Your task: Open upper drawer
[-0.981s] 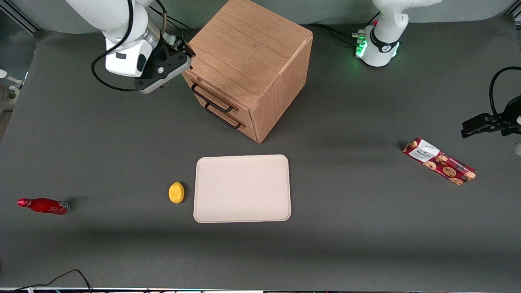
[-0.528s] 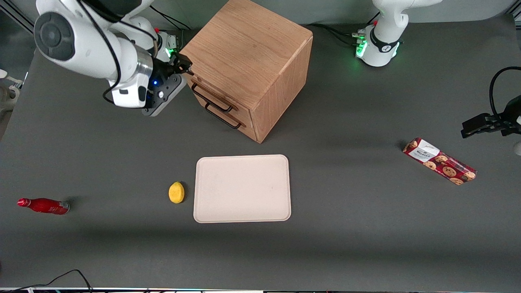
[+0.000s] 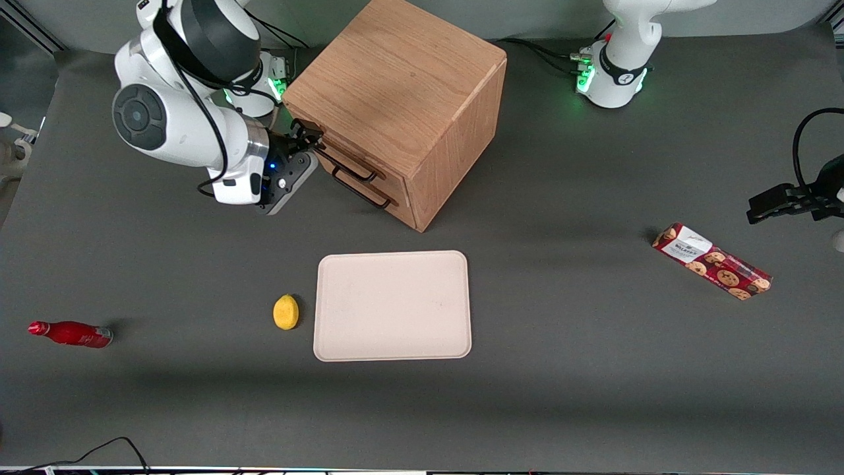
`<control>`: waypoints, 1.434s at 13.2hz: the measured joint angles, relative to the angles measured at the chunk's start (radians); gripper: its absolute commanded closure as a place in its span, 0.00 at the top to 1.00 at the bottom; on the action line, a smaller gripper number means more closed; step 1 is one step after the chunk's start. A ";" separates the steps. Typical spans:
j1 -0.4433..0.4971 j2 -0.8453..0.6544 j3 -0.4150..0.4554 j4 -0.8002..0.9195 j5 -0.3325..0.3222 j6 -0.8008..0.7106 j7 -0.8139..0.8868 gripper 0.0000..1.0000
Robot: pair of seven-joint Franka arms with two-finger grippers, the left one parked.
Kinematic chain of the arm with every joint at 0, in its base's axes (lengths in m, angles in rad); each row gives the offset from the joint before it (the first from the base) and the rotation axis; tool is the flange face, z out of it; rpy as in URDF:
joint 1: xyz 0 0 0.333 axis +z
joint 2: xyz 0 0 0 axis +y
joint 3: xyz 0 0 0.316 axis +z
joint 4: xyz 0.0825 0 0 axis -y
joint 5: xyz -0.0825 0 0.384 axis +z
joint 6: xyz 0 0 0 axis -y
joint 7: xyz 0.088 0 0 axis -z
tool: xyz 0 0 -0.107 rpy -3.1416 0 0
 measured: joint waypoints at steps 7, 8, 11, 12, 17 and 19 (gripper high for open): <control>0.002 -0.007 0.062 -0.147 0.002 0.126 -0.045 1.00; 0.002 -0.007 0.064 -0.157 0.002 0.139 -0.056 1.00; 0.002 -0.007 0.064 -0.185 0.002 0.179 -0.079 1.00; 0.002 -0.007 0.064 -0.196 0.002 0.195 -0.099 1.00; 0.001 -0.007 0.064 -0.240 0.002 0.261 -0.139 1.00; -0.002 -0.007 0.064 -0.244 0.002 0.271 -0.147 1.00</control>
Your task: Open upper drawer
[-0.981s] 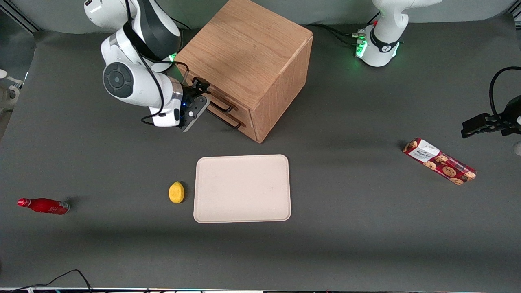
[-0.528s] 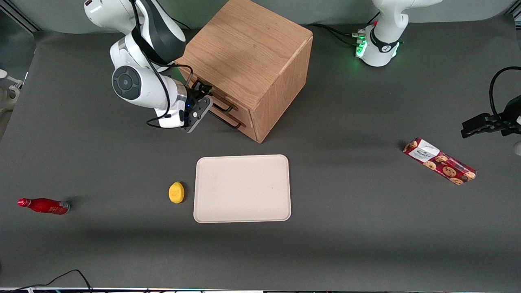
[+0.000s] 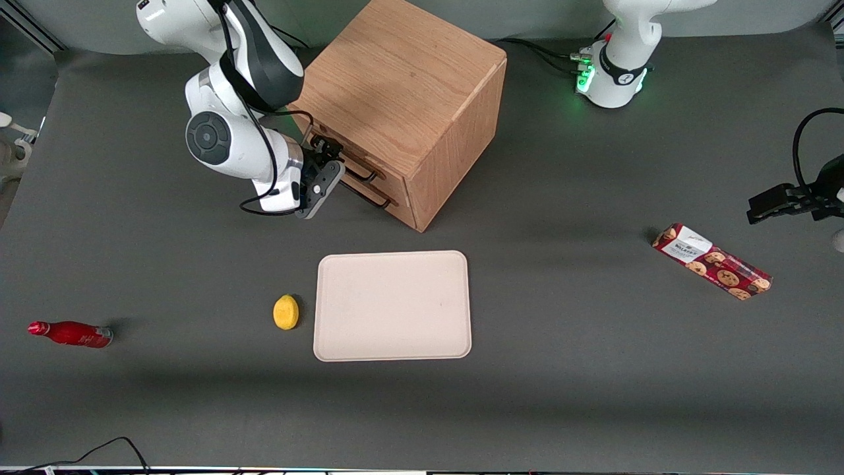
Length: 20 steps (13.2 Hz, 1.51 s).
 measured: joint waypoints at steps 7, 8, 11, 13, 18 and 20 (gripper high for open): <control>-0.058 0.020 -0.008 0.011 0.001 0.023 -0.093 1.00; -0.063 0.025 -0.011 0.023 0.001 0.024 -0.108 1.00; -0.085 0.050 -0.024 0.066 0.001 0.024 -0.149 1.00; -0.096 0.073 -0.041 0.100 0.001 0.024 -0.177 1.00; -0.107 0.121 -0.056 0.157 0.002 0.024 -0.238 1.00; -0.109 0.139 -0.077 0.179 0.002 0.024 -0.279 1.00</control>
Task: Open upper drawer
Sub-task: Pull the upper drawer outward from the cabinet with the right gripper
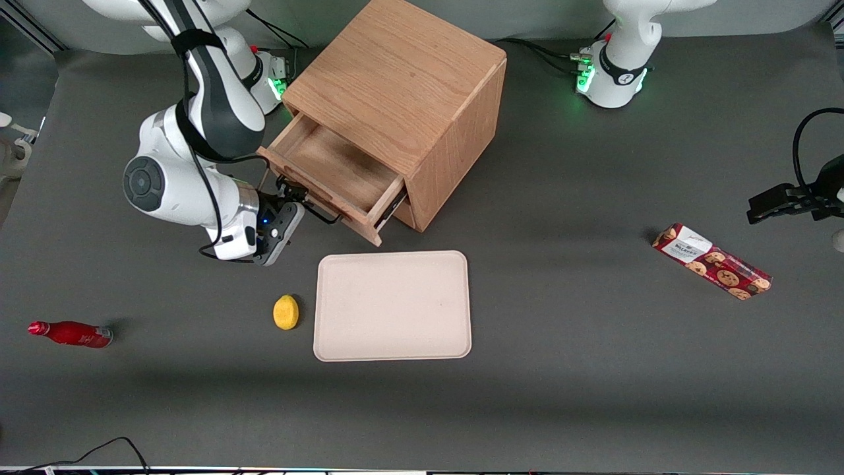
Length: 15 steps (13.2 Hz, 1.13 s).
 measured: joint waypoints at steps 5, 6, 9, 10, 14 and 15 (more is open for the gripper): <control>-0.022 0.036 -0.015 0.048 0.000 0.000 -0.065 1.00; -0.026 0.047 -0.021 0.060 0.000 0.000 -0.081 1.00; -0.031 0.076 -0.043 0.095 0.000 0.000 -0.116 1.00; -0.035 0.084 -0.044 0.105 0.000 0.000 -0.118 1.00; -0.057 0.114 -0.045 0.146 0.000 0.000 -0.157 1.00; -0.061 0.122 -0.045 0.155 0.000 -0.001 -0.162 1.00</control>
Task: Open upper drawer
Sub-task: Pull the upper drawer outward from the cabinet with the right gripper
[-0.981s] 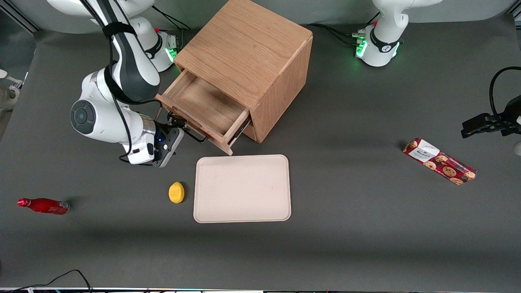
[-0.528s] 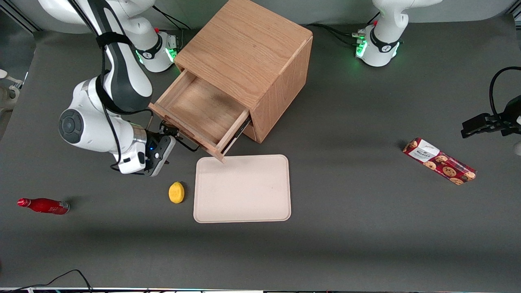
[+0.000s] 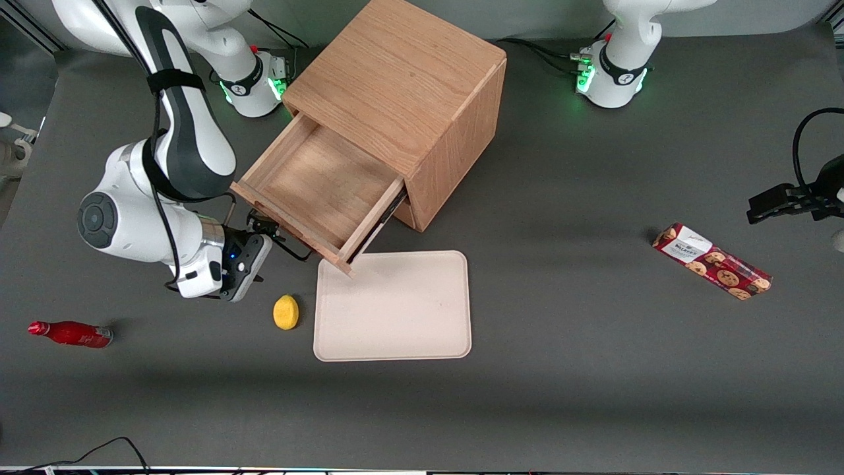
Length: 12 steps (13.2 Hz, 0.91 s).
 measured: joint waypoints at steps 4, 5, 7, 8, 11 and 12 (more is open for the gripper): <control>-0.013 0.021 0.000 0.028 0.000 -0.001 -0.024 1.00; -0.018 0.027 0.000 0.036 0.000 -0.001 -0.030 1.00; -0.028 0.036 -0.001 0.051 0.000 -0.001 -0.037 1.00; -0.032 0.041 -0.001 0.059 0.000 -0.001 -0.038 1.00; -0.046 0.055 -0.001 0.078 0.000 -0.001 -0.058 1.00; -0.050 0.058 -0.001 0.083 0.000 -0.001 -0.065 1.00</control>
